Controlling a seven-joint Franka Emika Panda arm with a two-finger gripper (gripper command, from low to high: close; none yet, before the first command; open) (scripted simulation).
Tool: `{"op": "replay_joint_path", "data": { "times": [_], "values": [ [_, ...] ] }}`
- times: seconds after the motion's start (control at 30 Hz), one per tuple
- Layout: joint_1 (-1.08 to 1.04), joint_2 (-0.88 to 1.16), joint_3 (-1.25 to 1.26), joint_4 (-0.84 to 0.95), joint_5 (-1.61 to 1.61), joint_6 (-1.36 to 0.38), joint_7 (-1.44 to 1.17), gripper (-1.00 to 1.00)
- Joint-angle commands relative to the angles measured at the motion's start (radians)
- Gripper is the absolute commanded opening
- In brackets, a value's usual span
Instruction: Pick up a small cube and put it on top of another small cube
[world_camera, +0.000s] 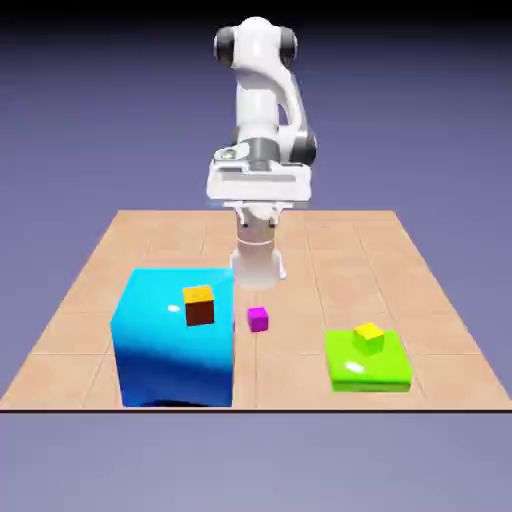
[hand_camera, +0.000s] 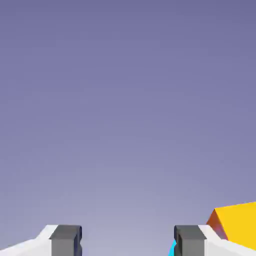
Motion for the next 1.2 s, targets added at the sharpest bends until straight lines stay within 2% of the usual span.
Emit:
{"op": "replay_joint_path", "data": {
  "times": [0.0,1.17],
  "values": [
    [-0.016,-0.005,0.036,-0.005,0.024,-0.008,0.022,0.00],
    [-0.564,-0.182,1.305,-0.184,0.876,-0.300,0.803,0.00]
  ]
}}
